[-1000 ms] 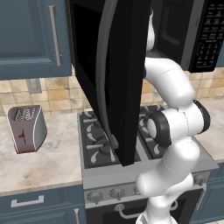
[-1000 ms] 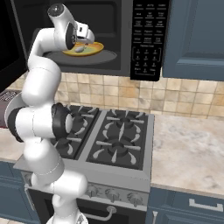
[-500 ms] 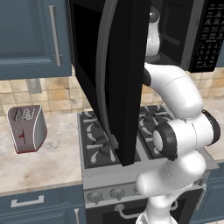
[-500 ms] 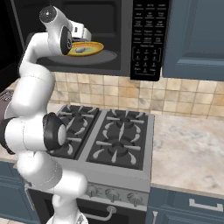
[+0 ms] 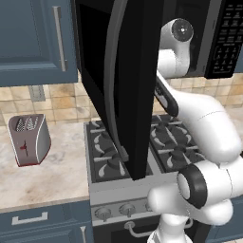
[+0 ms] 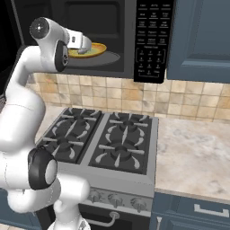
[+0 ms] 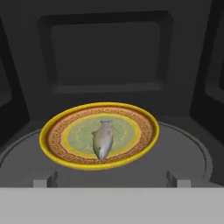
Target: Transport the fish from the fridge to the microwave and turn on the microwave.
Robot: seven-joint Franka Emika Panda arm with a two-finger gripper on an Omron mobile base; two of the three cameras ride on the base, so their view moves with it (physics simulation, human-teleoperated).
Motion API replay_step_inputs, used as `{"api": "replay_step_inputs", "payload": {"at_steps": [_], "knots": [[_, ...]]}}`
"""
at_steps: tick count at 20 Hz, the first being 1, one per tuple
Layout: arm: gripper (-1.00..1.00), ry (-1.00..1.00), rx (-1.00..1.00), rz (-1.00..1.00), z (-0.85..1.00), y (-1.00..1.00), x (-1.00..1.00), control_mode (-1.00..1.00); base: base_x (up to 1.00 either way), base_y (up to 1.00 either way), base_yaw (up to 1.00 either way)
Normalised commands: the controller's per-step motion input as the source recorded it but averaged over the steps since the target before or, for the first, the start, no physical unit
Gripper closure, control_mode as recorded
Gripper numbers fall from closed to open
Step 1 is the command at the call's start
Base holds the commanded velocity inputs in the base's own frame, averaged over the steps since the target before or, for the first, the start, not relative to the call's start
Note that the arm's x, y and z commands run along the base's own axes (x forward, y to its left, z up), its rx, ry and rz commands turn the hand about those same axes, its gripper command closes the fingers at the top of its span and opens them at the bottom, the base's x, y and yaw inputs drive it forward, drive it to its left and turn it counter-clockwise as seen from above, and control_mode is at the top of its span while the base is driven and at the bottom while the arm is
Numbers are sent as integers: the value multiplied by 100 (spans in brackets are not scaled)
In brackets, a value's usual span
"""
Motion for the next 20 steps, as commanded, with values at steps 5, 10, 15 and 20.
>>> {"api": "replay_step_inputs", "payload": {"at_steps": [5,10,15,20], "knots": [[-100,0,-1,3,21,-20,-70,-100,0,0,0],[-100,0,-2,1,20,-9,-71,-100,0,0,0],[100,0,-3,0,23,0,-71,-100,0,0,0],[100,0,-2,0,17,0,-78,-100,0,0,0]]}}
